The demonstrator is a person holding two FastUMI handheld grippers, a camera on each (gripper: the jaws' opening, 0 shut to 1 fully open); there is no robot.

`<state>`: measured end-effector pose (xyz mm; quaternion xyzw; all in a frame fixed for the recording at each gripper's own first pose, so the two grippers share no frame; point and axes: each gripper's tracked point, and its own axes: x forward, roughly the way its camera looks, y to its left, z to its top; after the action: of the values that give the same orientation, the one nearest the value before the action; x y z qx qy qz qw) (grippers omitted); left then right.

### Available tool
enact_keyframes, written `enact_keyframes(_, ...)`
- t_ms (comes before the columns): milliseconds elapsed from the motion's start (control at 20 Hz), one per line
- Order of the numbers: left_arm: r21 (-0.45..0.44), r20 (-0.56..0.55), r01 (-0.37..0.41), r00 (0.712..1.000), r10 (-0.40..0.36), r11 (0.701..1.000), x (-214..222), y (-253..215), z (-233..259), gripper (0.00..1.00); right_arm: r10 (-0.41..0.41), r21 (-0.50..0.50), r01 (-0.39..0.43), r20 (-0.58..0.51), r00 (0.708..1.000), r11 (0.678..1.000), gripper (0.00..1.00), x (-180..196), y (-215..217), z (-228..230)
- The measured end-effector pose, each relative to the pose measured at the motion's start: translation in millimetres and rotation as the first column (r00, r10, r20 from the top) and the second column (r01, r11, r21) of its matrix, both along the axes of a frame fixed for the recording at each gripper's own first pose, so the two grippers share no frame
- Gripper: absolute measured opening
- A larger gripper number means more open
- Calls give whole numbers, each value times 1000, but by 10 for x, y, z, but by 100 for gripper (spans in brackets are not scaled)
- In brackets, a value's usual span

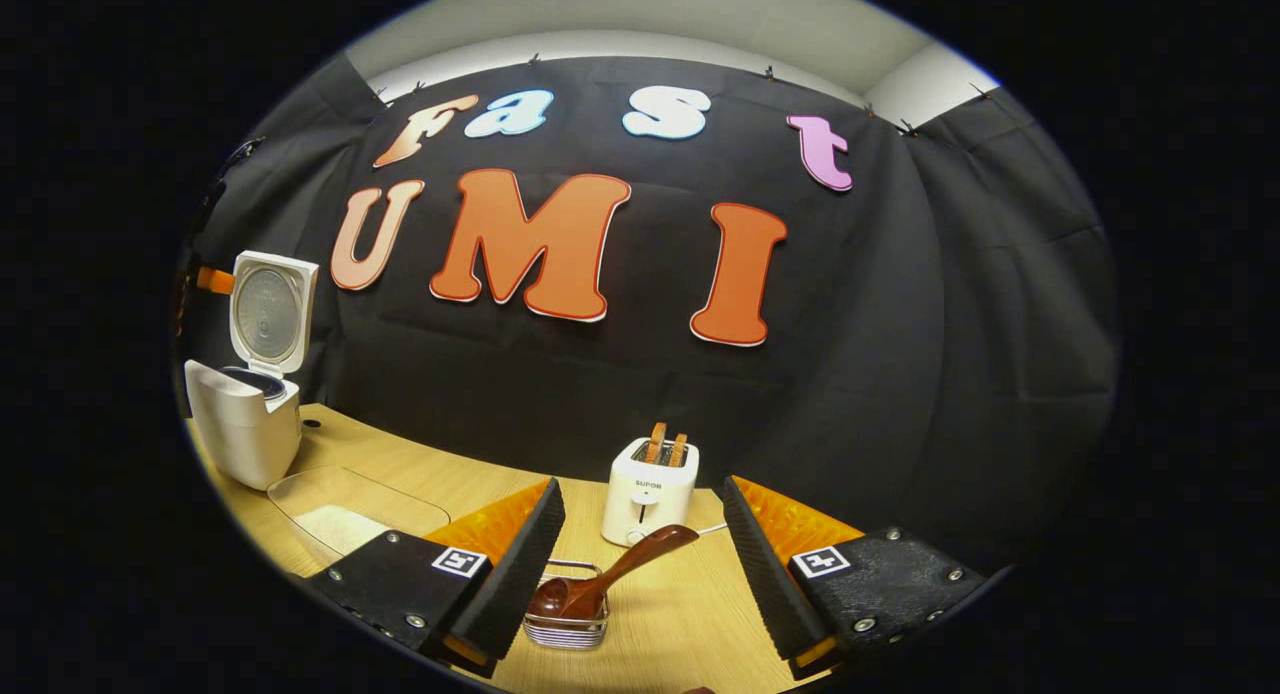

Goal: Close the left gripper, press the button to open the rice cooker; take a wooden spoon from the chopstick holder with the right hand, scoop a spoonful of rice and pour it into the rice cooker, then put the wooden spoon back into the chopstick holder.

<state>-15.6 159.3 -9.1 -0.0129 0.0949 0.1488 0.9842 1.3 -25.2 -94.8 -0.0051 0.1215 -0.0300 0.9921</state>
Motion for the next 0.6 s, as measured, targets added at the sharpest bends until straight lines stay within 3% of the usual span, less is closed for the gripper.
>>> enact_keyframes(250,35,43,36,998,-38,999,-69,-144,93,92,-21,28,22,-64,998,999,95,69,-53,-297)
enact_keyframes(450,73,52,42,998,-46,996,-100,-203,97,97,-60,50,67,-133,989,996,95,146,-149,-550)
enact_keyframes(600,110,33,37,999,-41,993,-120,-224,19,96,-42,169,74,-187,981,983,90,238,-93,-764)
